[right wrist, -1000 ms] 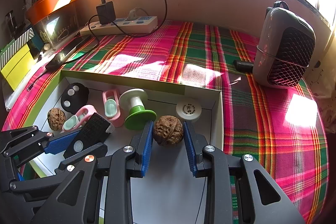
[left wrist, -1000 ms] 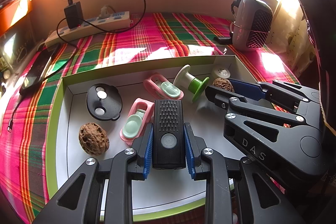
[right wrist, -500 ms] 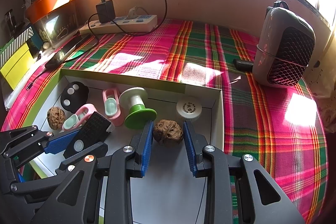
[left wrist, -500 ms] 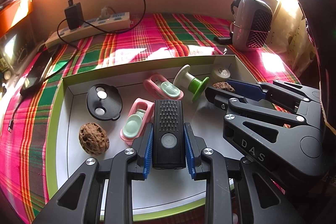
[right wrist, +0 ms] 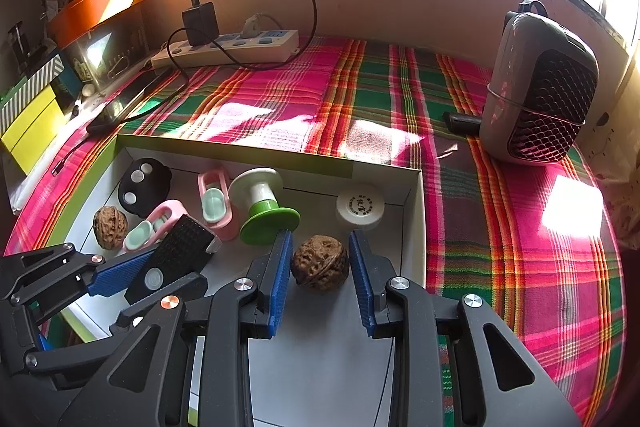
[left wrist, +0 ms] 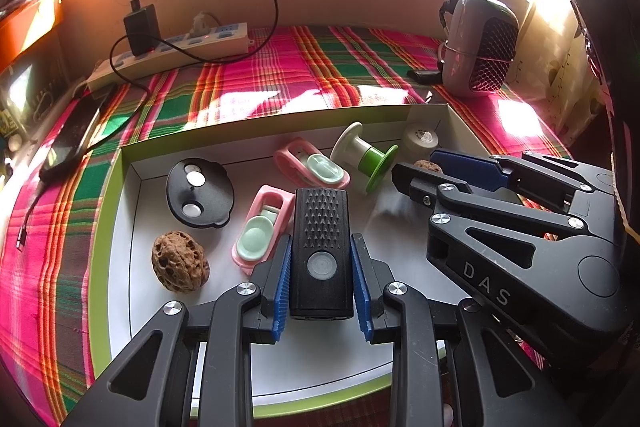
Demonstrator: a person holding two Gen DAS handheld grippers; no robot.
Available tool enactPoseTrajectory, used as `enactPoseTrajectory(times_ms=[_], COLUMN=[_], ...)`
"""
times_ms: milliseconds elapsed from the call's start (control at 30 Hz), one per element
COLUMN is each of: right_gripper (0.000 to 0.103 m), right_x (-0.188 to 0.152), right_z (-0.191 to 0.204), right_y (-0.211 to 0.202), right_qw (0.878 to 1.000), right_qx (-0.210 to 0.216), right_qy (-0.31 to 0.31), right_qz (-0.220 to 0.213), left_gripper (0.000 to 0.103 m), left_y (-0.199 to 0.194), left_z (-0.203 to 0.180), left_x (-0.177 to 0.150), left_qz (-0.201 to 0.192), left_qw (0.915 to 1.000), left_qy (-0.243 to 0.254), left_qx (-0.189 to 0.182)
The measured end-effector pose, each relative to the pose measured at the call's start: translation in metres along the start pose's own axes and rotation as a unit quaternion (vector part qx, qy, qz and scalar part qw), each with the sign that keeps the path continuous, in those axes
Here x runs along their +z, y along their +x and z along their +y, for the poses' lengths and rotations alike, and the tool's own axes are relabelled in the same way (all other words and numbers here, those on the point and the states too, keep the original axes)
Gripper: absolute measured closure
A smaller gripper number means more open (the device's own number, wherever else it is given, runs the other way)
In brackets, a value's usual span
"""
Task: Organize objects
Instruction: 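Lower black device with left gripper while right lowers walnut into box, then open left gripper releasing black device while right releases walnut in box, then withdraw both grippers from box toward white knob and white cable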
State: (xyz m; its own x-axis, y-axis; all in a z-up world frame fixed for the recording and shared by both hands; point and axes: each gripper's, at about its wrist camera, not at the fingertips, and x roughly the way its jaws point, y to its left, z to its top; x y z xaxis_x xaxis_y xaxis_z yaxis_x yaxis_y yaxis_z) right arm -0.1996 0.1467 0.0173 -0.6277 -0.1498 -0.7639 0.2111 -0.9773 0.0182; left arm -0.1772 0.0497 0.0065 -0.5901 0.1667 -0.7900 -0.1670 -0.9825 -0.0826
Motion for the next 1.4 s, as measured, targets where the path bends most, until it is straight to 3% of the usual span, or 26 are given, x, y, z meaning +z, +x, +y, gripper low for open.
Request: enactPoseTrajectory(times_ms=[1400], right_gripper=[0.071], right_x=[-0.021], right_z=[0.004], right_y=[-0.058], right_qw=[0.998], right_qx=[-0.001], right_qy=[0.040], right_qz=[-0.038], left_gripper=[0.073], left_y=[-0.053], left_z=[0.004], left_x=[-0.025], left_qz=[-0.041], left_qw=[0.9990], left_qy=[-0.011], left_qx=[0.010])
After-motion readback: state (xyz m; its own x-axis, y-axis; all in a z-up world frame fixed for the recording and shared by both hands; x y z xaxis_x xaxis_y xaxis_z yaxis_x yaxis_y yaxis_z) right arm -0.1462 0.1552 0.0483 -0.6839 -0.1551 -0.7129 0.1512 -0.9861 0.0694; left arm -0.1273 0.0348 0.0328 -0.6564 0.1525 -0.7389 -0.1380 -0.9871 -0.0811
